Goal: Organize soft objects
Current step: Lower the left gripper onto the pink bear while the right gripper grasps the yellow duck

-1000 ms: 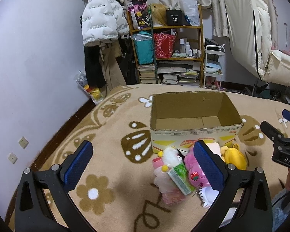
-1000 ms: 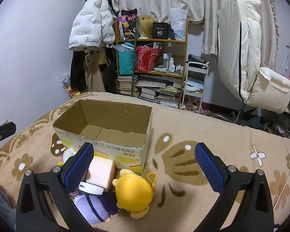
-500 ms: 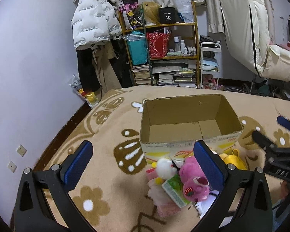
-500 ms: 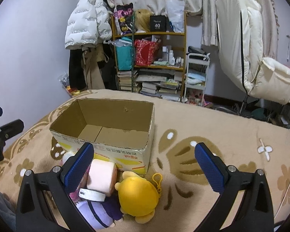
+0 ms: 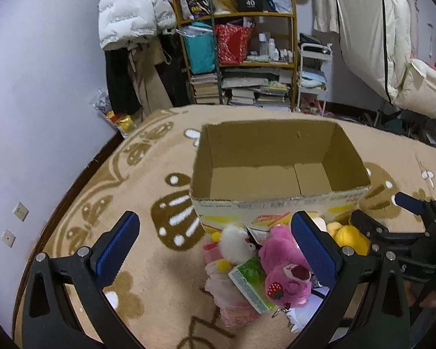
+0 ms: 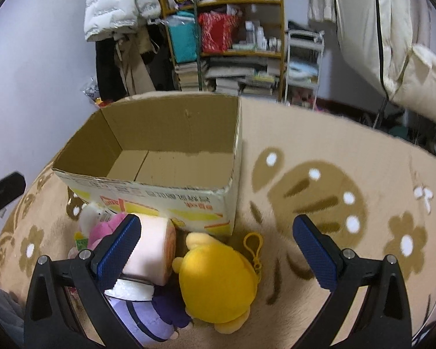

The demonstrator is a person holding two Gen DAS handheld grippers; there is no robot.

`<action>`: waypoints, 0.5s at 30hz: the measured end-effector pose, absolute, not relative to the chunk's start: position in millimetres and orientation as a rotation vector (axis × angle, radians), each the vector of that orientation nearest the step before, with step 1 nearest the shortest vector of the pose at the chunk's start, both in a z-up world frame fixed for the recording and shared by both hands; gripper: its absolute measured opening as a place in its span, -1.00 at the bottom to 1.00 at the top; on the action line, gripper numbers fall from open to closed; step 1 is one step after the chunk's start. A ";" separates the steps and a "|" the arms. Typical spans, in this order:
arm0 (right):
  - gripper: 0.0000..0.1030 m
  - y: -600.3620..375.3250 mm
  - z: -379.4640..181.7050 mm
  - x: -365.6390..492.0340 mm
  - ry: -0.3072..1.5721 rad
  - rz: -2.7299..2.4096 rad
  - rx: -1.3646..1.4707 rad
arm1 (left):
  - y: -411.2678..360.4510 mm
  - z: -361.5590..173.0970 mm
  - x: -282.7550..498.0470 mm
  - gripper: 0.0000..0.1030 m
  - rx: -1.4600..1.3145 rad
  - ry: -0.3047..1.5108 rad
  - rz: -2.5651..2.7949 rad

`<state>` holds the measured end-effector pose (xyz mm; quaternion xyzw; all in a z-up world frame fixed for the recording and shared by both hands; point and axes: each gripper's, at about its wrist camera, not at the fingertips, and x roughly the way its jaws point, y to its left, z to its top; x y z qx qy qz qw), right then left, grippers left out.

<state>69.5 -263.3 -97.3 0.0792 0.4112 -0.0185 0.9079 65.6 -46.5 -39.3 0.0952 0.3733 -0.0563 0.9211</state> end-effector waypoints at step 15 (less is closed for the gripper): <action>1.00 -275.4 -143.3 87.1 1.033 0.010 0.258 | -81.4 -79.4 75.6 1.00 0.245 0.902 -0.238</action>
